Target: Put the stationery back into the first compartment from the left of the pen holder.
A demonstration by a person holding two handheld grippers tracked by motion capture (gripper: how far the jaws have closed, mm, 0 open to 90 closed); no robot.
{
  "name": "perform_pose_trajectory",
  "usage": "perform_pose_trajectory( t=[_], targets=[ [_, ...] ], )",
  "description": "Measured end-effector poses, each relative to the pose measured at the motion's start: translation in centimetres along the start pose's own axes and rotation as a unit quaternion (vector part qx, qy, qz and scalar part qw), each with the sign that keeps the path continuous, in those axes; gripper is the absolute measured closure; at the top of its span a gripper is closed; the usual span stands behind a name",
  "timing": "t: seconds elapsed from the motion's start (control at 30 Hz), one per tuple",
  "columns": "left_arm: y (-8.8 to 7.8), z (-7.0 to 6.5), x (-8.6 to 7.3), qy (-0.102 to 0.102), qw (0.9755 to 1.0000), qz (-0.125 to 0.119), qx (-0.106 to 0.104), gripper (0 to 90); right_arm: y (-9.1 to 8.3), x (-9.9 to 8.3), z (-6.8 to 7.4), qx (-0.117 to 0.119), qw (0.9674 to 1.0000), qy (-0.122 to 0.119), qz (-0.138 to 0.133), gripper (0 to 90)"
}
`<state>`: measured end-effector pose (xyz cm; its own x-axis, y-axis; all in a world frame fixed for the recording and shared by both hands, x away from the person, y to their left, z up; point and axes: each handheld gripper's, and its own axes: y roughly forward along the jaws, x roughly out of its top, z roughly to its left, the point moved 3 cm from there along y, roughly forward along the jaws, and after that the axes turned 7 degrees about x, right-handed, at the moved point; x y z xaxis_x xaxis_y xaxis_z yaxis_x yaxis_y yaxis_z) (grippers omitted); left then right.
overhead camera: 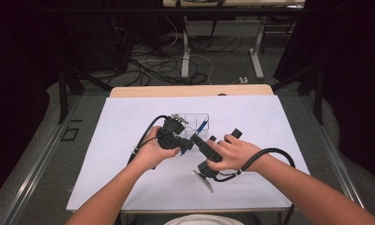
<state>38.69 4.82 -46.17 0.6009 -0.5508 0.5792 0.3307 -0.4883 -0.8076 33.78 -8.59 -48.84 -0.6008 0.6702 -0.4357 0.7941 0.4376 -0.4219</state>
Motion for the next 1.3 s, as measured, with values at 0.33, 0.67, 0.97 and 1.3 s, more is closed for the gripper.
perform_pose_trajectory(
  t=[0.33,0.67,0.97,1.3],
  targets=[
    [-0.7,2.1,0.5,-0.023,0.9953,-0.09,0.029,78.9,0.1,-0.6,-0.3,0.009,0.9994,0.031,-0.007,50.5],
    [-1.0,4.1,0.9,-0.038,0.9808,-0.186,0.044,78.8,0.1,-1.0,0.3,0.032,0.9905,0.133,-0.011,42.3],
    [-0.8,5.5,1.2,-0.063,0.9659,-0.243,0.062,78.8,0.5,-0.8,0.6,0.072,0.9693,0.234,-0.023,30.2],
    [0.6,6.5,1.3,-0.072,0.9555,-0.274,0.083,78.9,1.4,-1.0,1.7,0.106,0.9115,0.394,-0.05,18.9]
  ],
)
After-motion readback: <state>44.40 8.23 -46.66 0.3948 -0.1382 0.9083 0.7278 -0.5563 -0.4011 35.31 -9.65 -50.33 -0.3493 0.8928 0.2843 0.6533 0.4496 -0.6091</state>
